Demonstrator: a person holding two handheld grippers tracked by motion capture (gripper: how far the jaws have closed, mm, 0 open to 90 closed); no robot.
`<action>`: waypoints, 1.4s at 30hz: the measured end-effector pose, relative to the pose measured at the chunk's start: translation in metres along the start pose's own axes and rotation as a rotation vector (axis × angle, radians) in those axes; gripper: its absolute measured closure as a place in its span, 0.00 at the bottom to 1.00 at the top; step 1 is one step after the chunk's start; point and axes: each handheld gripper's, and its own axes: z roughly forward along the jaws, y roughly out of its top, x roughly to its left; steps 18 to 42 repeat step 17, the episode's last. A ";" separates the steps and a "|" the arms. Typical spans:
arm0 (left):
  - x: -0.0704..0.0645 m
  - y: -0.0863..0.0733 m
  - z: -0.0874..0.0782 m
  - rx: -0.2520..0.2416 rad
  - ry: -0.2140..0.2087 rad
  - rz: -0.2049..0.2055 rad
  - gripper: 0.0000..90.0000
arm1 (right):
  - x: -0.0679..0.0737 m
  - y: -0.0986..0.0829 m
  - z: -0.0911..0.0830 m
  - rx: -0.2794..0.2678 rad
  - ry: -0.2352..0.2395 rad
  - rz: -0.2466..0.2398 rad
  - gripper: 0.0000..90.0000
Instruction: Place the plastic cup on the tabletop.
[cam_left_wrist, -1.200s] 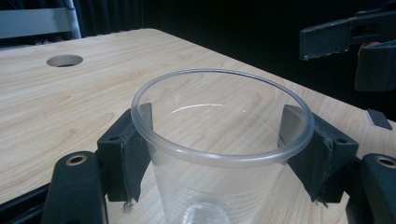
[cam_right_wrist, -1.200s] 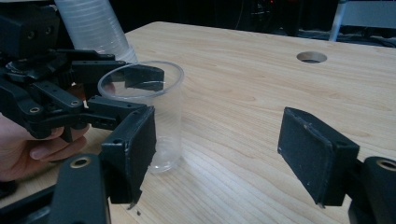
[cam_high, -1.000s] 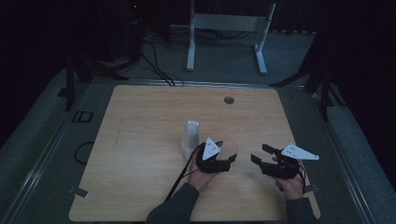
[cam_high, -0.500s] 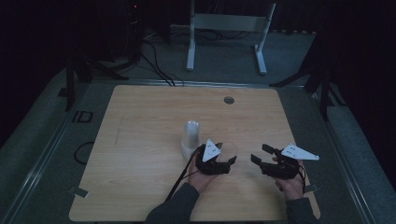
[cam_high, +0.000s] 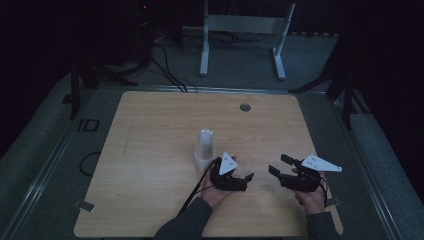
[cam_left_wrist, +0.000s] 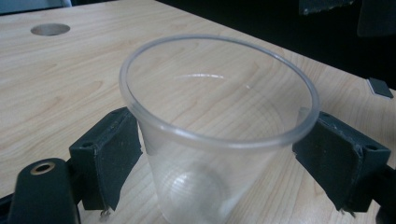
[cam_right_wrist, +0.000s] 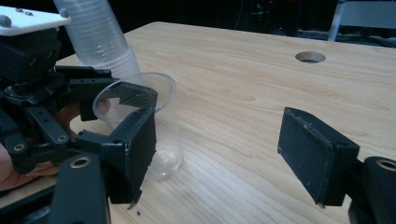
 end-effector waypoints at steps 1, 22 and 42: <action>0.000 -0.001 -0.001 0.002 0.001 0.002 0.17 | 0.000 0.000 0.000 0.000 0.000 0.001 0.31; -0.001 -0.010 -0.015 0.001 0.021 -0.012 0.16 | -0.001 0.000 -0.001 -0.002 -0.003 0.003 0.31; -0.001 -0.010 -0.015 0.001 0.021 -0.012 0.16 | -0.001 0.000 -0.001 -0.002 -0.003 0.003 0.31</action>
